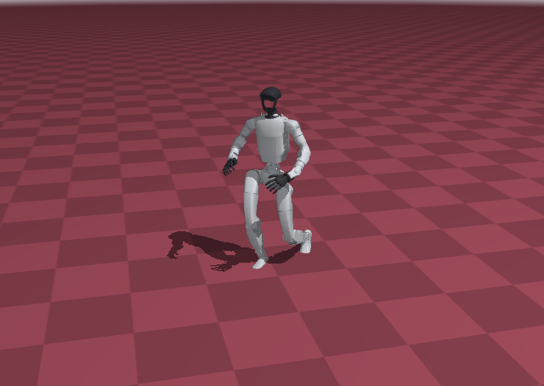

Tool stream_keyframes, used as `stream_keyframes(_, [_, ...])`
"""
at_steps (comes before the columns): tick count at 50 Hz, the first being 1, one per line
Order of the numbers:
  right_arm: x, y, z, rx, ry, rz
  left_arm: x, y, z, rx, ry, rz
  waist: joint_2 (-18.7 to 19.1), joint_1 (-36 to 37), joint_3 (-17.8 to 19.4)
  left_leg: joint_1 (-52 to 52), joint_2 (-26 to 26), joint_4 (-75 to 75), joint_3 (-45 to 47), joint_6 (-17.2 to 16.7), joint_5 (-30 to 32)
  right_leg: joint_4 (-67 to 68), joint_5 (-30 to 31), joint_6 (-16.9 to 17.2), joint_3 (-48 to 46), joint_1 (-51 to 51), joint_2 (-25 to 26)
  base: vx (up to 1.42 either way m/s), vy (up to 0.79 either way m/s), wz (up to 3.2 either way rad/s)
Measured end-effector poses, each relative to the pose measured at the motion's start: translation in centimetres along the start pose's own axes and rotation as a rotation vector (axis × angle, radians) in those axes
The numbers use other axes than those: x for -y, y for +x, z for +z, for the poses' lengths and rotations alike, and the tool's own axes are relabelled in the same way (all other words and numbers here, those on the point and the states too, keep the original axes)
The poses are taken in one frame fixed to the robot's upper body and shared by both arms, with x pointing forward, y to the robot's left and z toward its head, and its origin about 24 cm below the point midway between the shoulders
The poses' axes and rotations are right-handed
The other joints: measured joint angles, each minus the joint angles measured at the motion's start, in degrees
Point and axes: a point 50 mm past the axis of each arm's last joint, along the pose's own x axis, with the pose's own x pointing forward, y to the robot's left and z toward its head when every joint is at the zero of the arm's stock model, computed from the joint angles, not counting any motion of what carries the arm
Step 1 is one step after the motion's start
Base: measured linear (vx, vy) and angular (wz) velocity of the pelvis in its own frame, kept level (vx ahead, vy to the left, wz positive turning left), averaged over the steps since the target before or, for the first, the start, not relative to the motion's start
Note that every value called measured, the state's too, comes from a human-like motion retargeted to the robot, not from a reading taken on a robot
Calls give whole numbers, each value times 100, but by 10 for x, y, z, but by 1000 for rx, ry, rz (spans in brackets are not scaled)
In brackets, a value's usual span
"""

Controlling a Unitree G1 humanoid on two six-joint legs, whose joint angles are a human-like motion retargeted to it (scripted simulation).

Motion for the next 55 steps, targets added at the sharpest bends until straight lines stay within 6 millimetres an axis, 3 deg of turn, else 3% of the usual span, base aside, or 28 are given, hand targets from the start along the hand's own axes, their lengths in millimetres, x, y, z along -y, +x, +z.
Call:
stream_keyframes(6, [-62,-25,-41,-272,-11,332,26,-15,-45,-297,-13,-106,-74,380,153,103,-249,475,-628,-288,266,-18,-5,-127,34,297,275,1,-3,-7])
stream_keyframes(12, [-93,-40,-57,-440,-8,498,31,-58,-87,-596,-58,-87,-317,703,314,174,-890,941,-994,-302,488,253,-126,-172,143,432,187,0,0,0])
stream_keyframes(21, [-100,-36,-70,-600,42,543,40,-158,-129,-1044,-192,-24,-544,1093,492,626,-1639,1191,-1561,-264,289,725,-171,-178,349,387,43,-11,0,-13])
stream_keyframes(27, [-101,-17,-67,-626,128,494,57,-218,-132,-1274,-311,8,-483,1165,622,1128,-1995,816,-1664,34,-163,797,84,-36,482,246,-17,-21,7,-24])
stream_keyframes(31, [-93,-3,-66,-638,177,422,66,-241,-130,-1361,-374,25,-447,1114,721,1323,-2181,333,-1585,334,-806,700,417,171,603,10,-40,-30,9,-34])
stream_keyframes(35, [-83,7,-69,-663,230,337,67,-244,-130,-1385,-413,51,-543,1032,848,1284,-2353,-272,-1365,820,-1630,459,790,540,875,-253,-76,-37,8,-29])
stream_keyframes(38, [-78,8,-73,-701,282,274,64,-237,-132,-1375,-425,79,-995,888,896,893,-2865,-899,-1100,1270,-1844,329,699,780,1243,-614,-517,-45,7,-5])
stream_keyframes(42, [-79,2,-78,-770,355,226,52,-225,-137,-1354,-423,120,-1581,655,766,227,-3419,-1705,-791,1629,-1822,131,574,989,1487,-1322,-1162,-41,3,-1])
stream_keyframes(45, [-87,-11,-83,-841,398,231,46,-218,-140,-1345,-428,146,-1815,457,686,-168,-3624,-2108,-624,1739,-1740,212,410,1035,1499,-1765,-1469,-35,-2,-10])
stream_keyframes(50, [-107,-49,-89,-991,438,310,46,-210,-140,-1334,-453,161,-1882,173,819,-514,-3691,-2028,-333,1734,-1753,1391,-71,947,1484,-2207,-1769,-25,-6,-3])
stream_keyframes(55, [-115,-79,-95,-1119,458,344,41,-191,-141,-1281,-472,170,-2006,-276,940,-199,-3889,-2769,-291,1695,-1489,2405,-522,845,1704,-2114,-2593,-9,-8,19])
